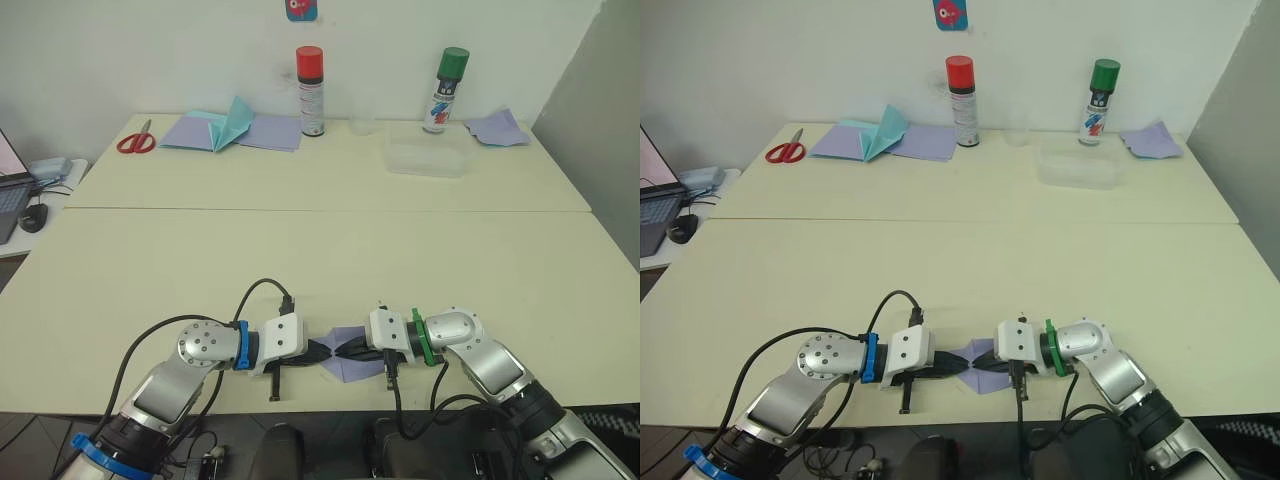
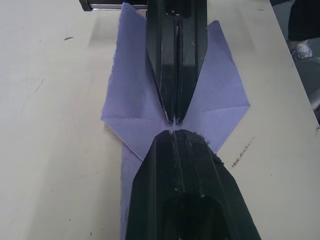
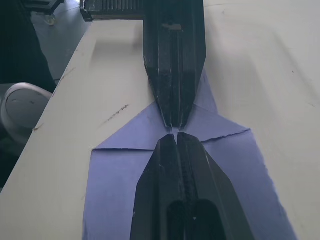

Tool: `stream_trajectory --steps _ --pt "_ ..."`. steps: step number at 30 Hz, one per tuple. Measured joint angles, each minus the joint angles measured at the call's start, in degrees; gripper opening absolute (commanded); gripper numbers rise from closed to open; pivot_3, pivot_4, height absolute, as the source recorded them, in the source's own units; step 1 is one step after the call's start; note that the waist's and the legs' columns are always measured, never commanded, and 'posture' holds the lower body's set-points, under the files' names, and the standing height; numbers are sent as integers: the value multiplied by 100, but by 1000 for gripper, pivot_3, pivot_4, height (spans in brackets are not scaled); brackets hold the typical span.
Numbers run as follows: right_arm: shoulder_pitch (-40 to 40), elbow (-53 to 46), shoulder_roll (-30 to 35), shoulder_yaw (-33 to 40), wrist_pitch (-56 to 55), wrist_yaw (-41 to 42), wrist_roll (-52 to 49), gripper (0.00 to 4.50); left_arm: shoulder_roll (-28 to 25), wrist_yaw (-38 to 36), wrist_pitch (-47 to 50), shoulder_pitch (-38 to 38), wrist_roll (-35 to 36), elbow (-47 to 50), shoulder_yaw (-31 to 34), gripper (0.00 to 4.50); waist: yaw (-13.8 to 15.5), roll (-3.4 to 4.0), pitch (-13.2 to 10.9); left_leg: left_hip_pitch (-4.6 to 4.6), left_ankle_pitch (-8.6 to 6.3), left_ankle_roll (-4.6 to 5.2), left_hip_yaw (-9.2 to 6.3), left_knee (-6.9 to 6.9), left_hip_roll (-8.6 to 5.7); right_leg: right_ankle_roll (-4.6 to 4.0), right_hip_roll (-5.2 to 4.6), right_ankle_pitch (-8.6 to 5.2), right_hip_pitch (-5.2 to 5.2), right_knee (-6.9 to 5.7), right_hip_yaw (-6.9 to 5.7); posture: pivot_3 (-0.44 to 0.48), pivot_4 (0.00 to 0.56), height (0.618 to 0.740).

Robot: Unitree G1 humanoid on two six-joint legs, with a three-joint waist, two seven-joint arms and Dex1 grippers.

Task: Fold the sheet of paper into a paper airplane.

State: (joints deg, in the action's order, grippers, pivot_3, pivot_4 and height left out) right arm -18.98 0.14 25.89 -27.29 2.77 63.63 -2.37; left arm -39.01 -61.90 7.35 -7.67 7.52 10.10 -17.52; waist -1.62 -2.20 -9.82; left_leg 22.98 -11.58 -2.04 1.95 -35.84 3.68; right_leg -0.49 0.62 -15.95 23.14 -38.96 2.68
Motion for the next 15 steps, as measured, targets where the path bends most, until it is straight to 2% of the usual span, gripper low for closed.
stream_trajectory --steps 15 --pt "409 -275 554 446 528 2 -461 52 29 -9 37 -56 5 -68 -28 0 2 0 2 -12 0 0 -12 -2 0 0 -27 0 4 10 1 0 150 740"
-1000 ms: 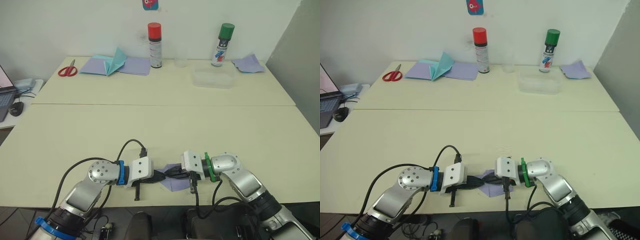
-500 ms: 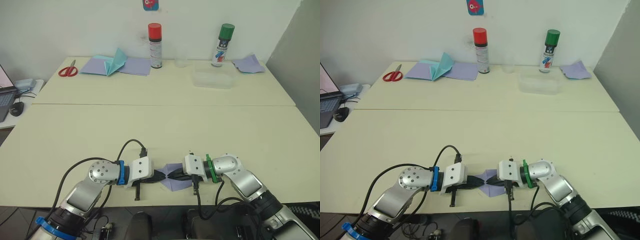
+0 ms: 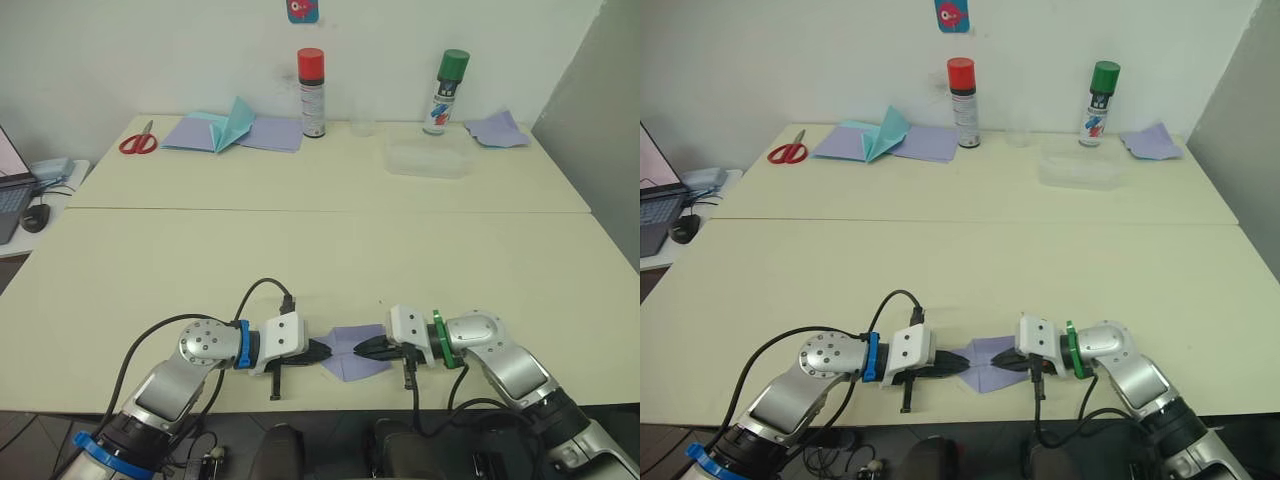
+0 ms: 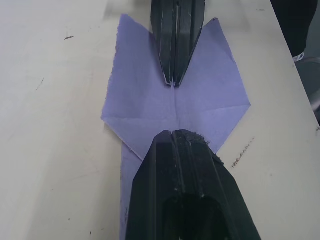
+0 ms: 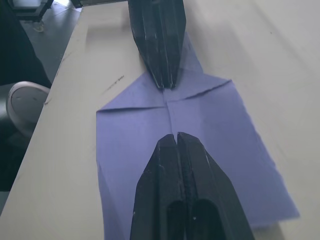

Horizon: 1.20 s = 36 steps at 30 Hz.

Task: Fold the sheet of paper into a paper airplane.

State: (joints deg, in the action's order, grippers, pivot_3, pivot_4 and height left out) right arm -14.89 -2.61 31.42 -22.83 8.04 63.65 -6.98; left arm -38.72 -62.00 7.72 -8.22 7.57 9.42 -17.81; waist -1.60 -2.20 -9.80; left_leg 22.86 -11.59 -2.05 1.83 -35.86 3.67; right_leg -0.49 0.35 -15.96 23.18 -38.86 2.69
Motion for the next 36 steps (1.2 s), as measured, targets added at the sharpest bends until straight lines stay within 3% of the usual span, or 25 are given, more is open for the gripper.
stream_trajectory --steps 26,32,36 --pt "481 -332 1042 761 307 235 -559 52 3 -49 16 -27 55 -17 -33 0 0 -2 1 9 -1 0 6 6 -9 2 -29 0 -2 23 -6 0 150 740" --pt "286 -537 722 987 914 115 -989 52 -35 -65 20 54 97 30 34 0 -6 1 -2 16 0 0 7 16 -7 3 -24 0 -9 18 -10 0 150 740" --pt "79 -757 289 1078 1655 -242 -1395 996 -23 -39 22 59 97 53 8 0 -7 3 -4 18 0 0 10 16 -9 3 -26 0 -7 19 -9 0 150 740"
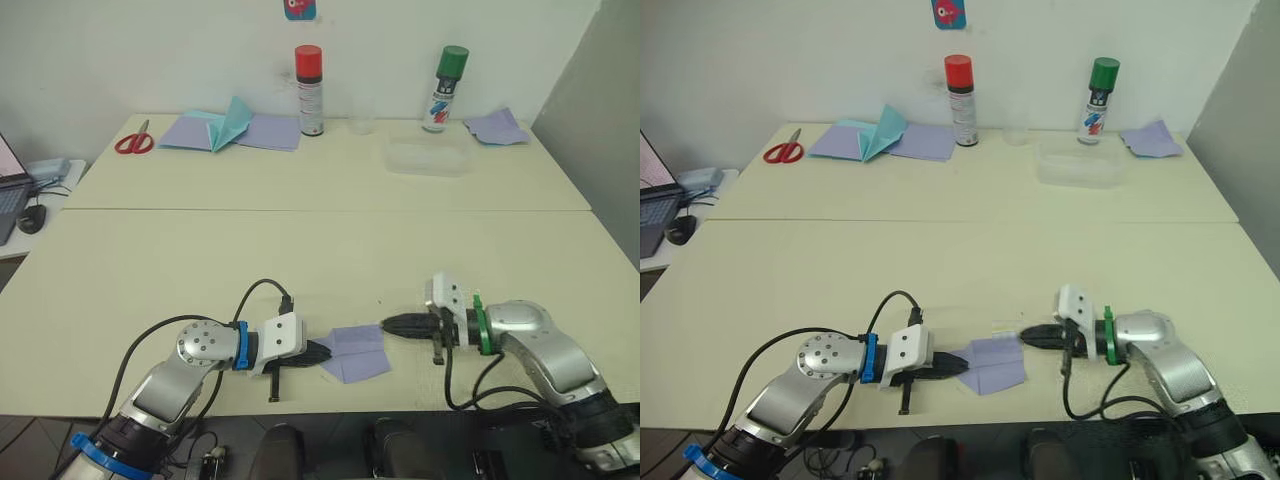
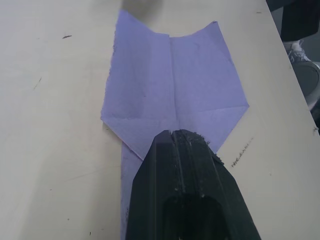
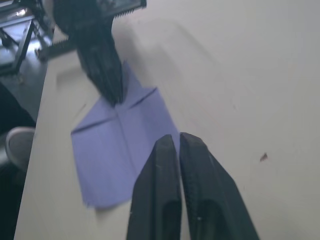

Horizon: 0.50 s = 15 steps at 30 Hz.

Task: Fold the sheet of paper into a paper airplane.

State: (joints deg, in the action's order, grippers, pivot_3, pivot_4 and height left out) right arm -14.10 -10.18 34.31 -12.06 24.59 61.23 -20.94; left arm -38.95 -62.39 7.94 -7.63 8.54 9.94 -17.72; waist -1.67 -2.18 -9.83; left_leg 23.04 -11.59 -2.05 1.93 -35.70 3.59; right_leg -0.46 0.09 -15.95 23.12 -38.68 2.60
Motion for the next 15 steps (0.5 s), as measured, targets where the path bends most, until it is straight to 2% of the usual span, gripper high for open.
stream_trajectory --steps 7,12,15 --pt "-72 -59 -121 -17 747 -333 -65 3439 -11 -5 1 15 0 39 9 0 2 -1 -1 5 0 0 4 14 -1 -2 -1 -1 4 6 -1 0 150 740" --pt "-266 169 -273 -160 1450 -397 -113 3439 -10 -4 1 15 0 45 10 0 1 -1 -1 5 0 0 5 15 -1 -2 0 -1 4 6 -2 0 150 740" --pt "-349 170 -258 -269 1505 -320 -110 3439 -9 -2 5 15 0 48 8 0 2 -1 -1 5 0 0 5 15 -2 -1 0 -1 4 7 -4 0 150 740"
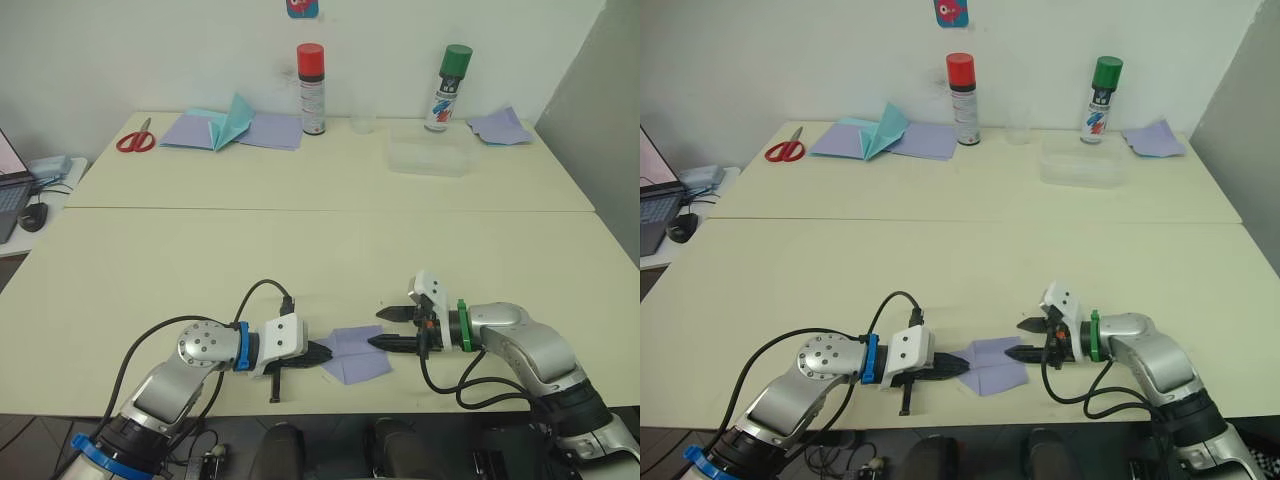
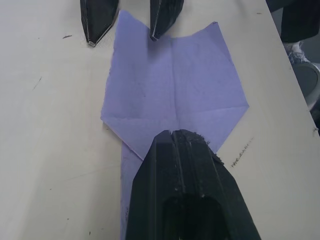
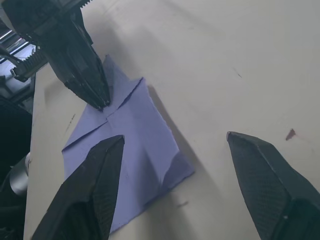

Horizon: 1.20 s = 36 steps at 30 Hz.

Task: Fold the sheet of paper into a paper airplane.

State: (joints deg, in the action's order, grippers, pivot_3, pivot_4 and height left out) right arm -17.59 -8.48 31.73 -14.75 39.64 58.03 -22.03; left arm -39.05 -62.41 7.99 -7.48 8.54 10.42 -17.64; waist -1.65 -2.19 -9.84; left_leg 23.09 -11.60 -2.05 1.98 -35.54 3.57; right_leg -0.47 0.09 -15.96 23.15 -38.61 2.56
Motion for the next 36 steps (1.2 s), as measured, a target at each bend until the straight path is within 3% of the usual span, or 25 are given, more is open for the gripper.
stream_trajectory --steps 2,5,12,28,36 --pt "-10 -2 33 -69 -22 123 3 3279 -1 -4 0 4 0 1 0 0 0 0 0 0 0 0 0 0 -1 0 0 0 0 0 -1 0 150 740" --pt "-14 -17 81 -141 25 208 -1 2613 -1 -3 1 7 0 6 1 0 0 0 0 0 0 0 -1 2 -1 0 0 -1 0 1 -1 0 150 740" --pt "65 -179 139 -277 536 301 -217 22 0 47 12 44 0 37 4 0 0 0 0 0 0 0 0 3 -1 0 0 -1 0 0 -1 0 150 740" --pt "-74 -244 102 -78 1338 49 -623 22 41 12 0 5 105 -25 18 0 5 -2 1 1 0 0 -4 2 -1 2 0 0 0 5 0 0 150 740" --pt "-73 -249 94 -77 1280 39 -627 0 -288 -240 617 -3 800 -48 642 2291 -10 -9 -6 21 0 0 -10 3 3 3 9 1 14 3 -9 0 150 740"
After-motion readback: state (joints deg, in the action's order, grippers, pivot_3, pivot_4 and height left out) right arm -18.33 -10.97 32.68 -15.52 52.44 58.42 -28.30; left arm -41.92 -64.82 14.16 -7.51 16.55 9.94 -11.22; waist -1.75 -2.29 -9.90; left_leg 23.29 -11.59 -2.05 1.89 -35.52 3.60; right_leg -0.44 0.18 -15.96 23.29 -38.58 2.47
